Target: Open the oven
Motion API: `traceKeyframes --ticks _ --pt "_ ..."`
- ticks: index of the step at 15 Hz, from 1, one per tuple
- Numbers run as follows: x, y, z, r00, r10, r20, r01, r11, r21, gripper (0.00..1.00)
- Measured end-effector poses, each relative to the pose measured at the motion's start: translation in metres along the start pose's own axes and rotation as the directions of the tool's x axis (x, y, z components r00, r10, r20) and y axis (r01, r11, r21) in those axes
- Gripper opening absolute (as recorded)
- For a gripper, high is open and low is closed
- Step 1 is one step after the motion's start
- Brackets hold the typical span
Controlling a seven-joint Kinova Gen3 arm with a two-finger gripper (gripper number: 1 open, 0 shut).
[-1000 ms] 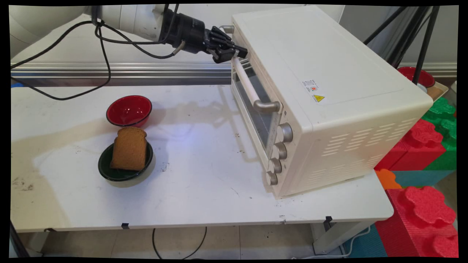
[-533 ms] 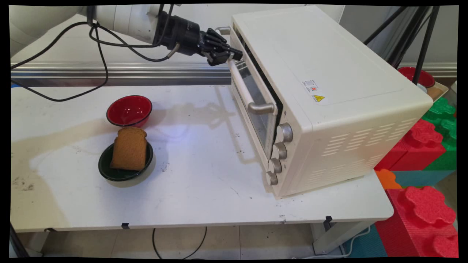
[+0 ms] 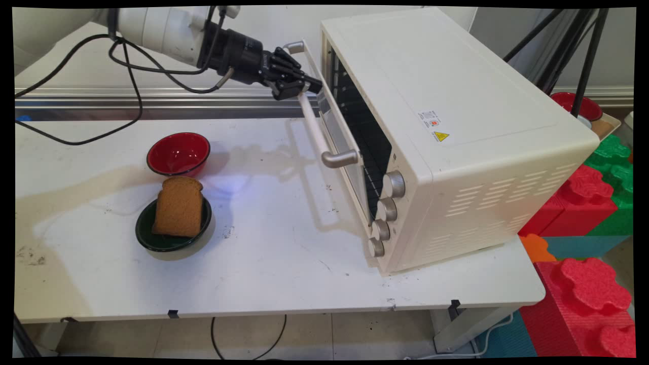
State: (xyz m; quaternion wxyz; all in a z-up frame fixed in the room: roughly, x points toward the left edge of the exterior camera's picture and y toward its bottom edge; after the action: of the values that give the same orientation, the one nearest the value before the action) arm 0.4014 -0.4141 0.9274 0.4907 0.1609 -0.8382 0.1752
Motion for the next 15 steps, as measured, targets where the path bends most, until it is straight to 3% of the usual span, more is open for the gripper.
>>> traceKeyframes --ticks 7,15 --pt "-0.016 0.001 -0.018 0.999 0.008 0.032 -0.007 1.0 -0.019 0.0" --pt "-0.055 0.008 -0.037 0.994 -0.009 0.107 0.012 0.999 -0.031 0.0"
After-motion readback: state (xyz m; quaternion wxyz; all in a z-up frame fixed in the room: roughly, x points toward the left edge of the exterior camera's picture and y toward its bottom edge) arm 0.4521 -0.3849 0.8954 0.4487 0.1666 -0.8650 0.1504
